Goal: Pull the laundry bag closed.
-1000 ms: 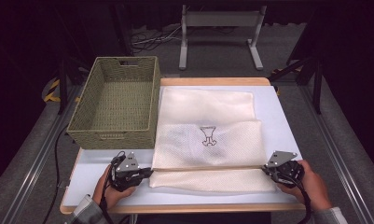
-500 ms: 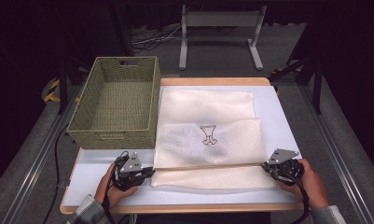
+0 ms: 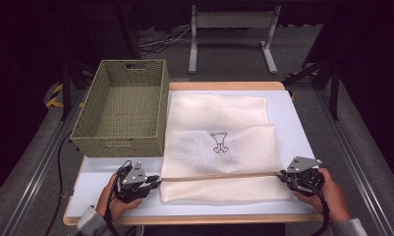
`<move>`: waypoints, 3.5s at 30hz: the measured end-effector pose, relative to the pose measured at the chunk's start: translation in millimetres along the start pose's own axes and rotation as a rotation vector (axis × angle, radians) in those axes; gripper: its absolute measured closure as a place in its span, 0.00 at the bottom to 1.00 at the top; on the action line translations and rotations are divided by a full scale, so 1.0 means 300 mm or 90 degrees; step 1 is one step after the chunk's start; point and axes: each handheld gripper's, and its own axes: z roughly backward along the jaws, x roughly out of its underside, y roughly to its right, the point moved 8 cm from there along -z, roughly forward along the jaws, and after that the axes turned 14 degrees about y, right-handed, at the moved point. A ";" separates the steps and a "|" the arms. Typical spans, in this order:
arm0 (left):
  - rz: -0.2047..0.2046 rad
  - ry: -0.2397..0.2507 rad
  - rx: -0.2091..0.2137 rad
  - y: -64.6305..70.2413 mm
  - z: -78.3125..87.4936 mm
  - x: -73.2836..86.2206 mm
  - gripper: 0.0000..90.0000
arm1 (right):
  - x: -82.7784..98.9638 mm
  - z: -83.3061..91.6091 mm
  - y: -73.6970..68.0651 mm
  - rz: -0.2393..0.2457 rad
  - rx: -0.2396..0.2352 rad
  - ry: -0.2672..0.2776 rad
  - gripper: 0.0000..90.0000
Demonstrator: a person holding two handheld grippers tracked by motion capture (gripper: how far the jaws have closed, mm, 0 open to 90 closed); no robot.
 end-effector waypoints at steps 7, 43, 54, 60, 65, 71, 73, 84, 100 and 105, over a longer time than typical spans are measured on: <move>-0.019 0.012 -0.021 -0.011 0.020 -0.015 0.80 | -0.023 0.022 0.001 -0.013 -0.003 0.029 0.82; -0.022 0.028 -0.191 -0.158 0.146 0.005 0.31 | -0.109 0.019 0.102 -0.035 0.109 0.178 0.28; 0.039 0.058 -0.236 -0.219 0.203 0.050 0.11 | -0.099 0.000 0.156 -0.064 0.149 0.205 0.20; 0.070 0.069 -0.239 -0.251 0.210 0.076 0.06 | -0.050 -0.014 0.202 -0.125 0.150 0.220 0.18; 0.102 0.087 -0.238 -0.269 0.213 0.092 0.05 | -0.015 -0.018 0.235 -0.190 0.142 0.251 0.18; 0.118 0.095 -0.232 -0.270 0.212 0.100 0.05 | 0.002 -0.018 0.245 -0.188 0.157 0.248 0.18; 0.119 0.096 -0.227 -0.267 0.209 0.101 0.05 | 0.008 -0.025 0.244 -0.182 0.162 0.234 0.18; 0.124 0.093 -0.229 -0.269 0.209 0.107 0.05 | 0.001 -0.037 0.228 -0.166 0.167 0.224 0.17; 0.122 0.092 -0.229 -0.274 0.199 0.103 0.05 | 0.005 -0.040 0.225 -0.164 0.167 0.223 0.17; 0.117 0.088 -0.236 -0.275 0.195 0.101 0.05 | 0.006 -0.040 0.222 -0.163 0.168 0.223 0.17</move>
